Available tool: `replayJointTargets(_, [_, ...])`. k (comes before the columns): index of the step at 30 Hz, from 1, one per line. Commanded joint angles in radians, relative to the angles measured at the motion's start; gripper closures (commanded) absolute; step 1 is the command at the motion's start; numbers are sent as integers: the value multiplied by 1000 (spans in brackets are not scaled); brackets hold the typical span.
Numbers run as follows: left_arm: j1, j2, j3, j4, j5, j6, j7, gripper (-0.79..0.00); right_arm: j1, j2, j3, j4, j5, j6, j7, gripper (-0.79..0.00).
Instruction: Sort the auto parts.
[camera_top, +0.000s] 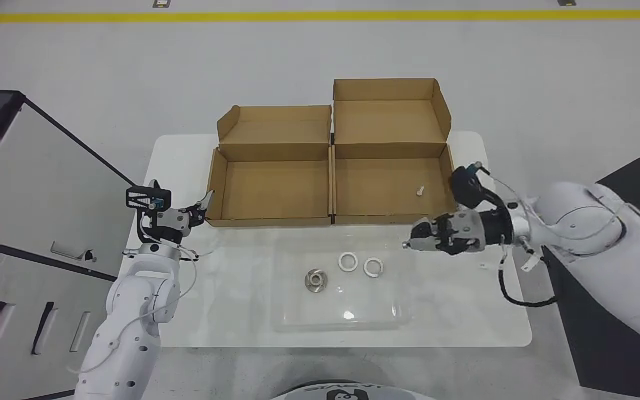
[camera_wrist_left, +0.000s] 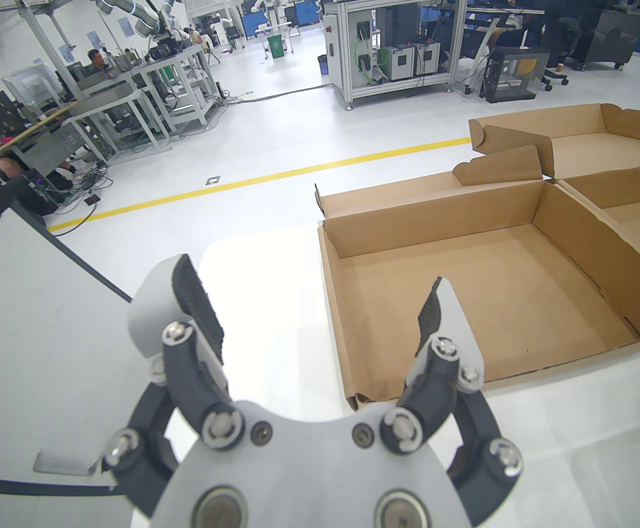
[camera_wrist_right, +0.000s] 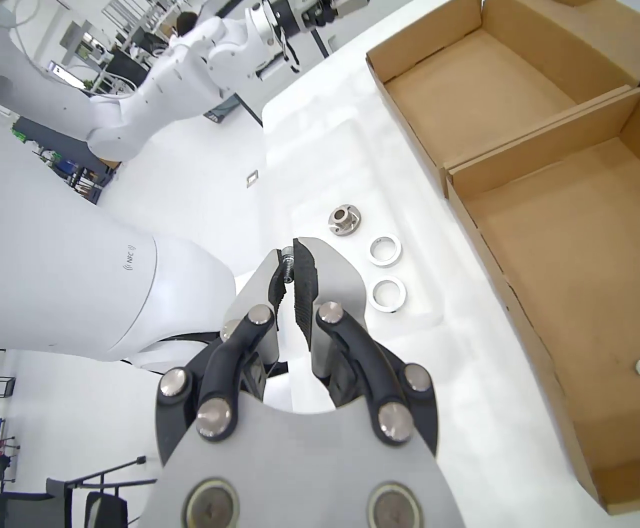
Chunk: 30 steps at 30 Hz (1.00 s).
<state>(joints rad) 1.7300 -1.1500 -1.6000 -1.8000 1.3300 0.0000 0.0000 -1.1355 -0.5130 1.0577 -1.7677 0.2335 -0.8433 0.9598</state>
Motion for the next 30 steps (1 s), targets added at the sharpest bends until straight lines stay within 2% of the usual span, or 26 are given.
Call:
replayJointTargets(1, [0, 0, 0, 0, 0, 0, 0, -785, -18, 8, 28, -5, 29, -30, -13, 0])
replayJointTargets(10, [0, 0, 0, 0, 0, 0, 0, -785, -55, 44, 64, -59, 123, -168, -151, 0])
replayJointTargets(16, [0, 0, 0, 0, 0, 0, 0, -785, -34, 60, 69, -104, 220, -169, -152, 0])
replayJointTargets(23, [0, 0, 0, 0, 0, 0, 0, -785, 3, 57, 79, -139, 303, -169, -152, 0])
replayJointTargets(30, [0, 0, 0, 0, 0, 0, 0, -785, 80, 32, 32, -170, 350, -169, -152, 0])
